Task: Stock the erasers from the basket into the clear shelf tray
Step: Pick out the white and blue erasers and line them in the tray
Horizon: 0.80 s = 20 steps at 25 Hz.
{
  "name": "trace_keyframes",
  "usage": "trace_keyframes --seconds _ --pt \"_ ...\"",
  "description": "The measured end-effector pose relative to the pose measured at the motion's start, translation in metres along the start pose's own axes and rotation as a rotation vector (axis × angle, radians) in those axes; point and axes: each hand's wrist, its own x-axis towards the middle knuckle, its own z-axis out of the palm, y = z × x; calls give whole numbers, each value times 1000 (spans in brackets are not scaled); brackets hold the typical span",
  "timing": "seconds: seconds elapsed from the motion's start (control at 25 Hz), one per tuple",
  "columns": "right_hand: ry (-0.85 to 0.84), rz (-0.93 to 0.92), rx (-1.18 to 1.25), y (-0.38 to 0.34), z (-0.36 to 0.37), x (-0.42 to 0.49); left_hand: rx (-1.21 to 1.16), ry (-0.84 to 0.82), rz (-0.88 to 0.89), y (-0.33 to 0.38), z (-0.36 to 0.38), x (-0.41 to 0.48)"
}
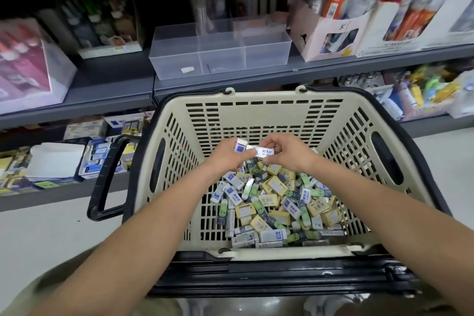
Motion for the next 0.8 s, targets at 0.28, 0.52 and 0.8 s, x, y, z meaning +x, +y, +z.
trace_keyframes --seconds 0.28,0.52,0.8 --pt "-87 -9 -22 -8 20 16 -287 152 -120 -30 2 -11" --pt "-82 4 50 -11 32 25 -525 144 -188 -28 -17 -8" --pt "-96 90 112 -2 32 45 -871 97 -336 -15 -23 2"
